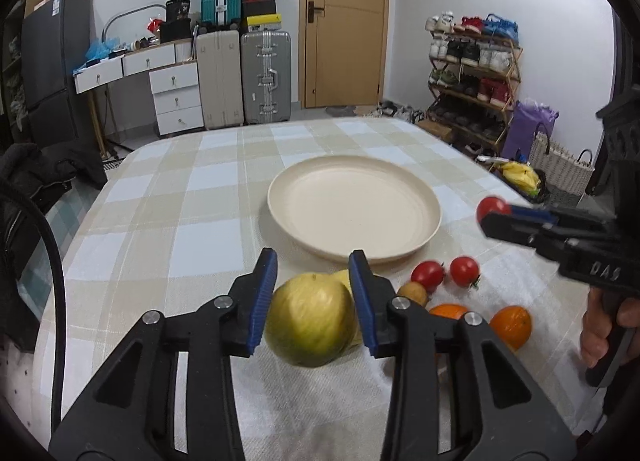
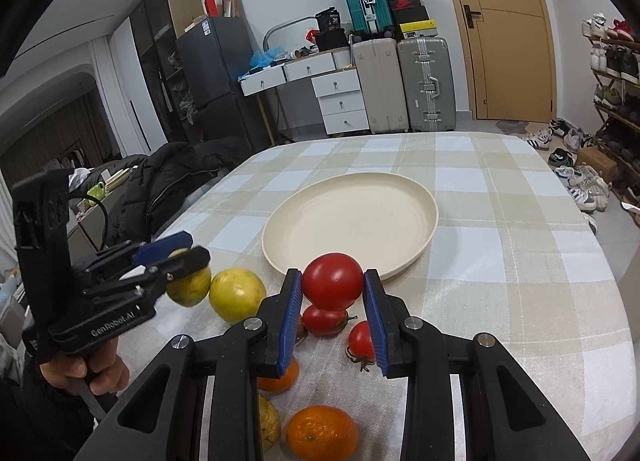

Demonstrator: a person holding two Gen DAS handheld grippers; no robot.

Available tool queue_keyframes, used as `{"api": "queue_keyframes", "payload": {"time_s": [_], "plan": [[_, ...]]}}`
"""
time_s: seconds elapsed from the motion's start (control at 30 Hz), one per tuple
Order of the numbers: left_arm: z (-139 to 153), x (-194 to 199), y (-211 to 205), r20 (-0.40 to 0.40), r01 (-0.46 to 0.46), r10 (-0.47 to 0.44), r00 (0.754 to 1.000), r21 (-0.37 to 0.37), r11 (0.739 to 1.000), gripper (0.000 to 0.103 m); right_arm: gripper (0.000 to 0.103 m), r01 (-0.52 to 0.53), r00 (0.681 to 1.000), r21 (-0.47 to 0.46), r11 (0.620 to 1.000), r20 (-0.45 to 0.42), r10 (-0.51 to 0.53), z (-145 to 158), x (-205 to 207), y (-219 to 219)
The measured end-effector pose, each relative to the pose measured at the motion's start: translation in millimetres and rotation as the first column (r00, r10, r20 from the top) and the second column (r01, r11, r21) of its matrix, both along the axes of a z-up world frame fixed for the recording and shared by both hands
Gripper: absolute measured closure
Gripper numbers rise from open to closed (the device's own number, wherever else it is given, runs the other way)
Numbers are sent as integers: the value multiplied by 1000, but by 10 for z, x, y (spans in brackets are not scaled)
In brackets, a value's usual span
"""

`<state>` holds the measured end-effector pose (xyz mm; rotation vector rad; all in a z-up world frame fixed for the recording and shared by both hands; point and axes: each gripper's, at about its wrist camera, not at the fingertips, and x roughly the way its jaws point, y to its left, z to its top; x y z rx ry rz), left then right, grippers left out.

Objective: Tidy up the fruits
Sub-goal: 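Lift the yellow fruit with the left gripper while the right gripper lifts the tomato, then carry the tomato over the cream plate with the right gripper while the left carries the yellow fruit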

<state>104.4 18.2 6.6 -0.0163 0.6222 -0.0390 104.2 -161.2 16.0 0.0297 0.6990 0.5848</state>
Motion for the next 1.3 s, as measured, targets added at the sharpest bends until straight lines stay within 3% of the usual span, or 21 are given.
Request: {"api": "queue_keyframes", "payload": {"time_s": [0.07, 0.33, 0.57, 0.83, 0.87, 0.9, 0.97, 1.07, 1.3], "plan": [[-104, 10, 8, -44, 9, -9, 999, 13, 1000, 68, 71, -3, 1000, -1, 1000, 3, 3, 4, -13, -8], [-217, -130, 245, -70, -10, 8, 997, -24, 1000, 67, 71, -3, 1000, 2, 1000, 20, 3, 45, -48, -24], [-284, -126, 466, -106, -11, -2, 994, -122, 992, 62, 71, -27, 999, -2, 1000, 36, 27, 64, -97, 45], [-189, -236, 368, -90, 11, -17, 996, -61, 998, 61, 71, -33, 999, 4, 999, 37, 33, 76, -121, 55], [-142, -291, 394, -81, 4, -8, 997, -47, 999, 52, 71, -31, 999, 6, 1000, 38, 31, 79, -122, 42], [-92, -360, 445, -64, -14, 12, 998, -36, 999, 33, 71, -30, 999, 9, 1000, 39, 29, 85, -128, 37], [-17, -528, 589, -31, -52, 51, 998, -42, 998, 15, 71, -28, 999, 10, 1000, 40, 28, 91, -133, 36], [-23, -699, 774, -46, -76, 74, 996, -51, 996, 14, 71, -28, 999, 11, 1000, 42, 28, 93, -148, 37], [-262, -929, 1158, -107, -206, 207, 972, 26, 978, 11, 71, -36, 999, 13, 999, 41, 36, 92, -171, 67]]}}
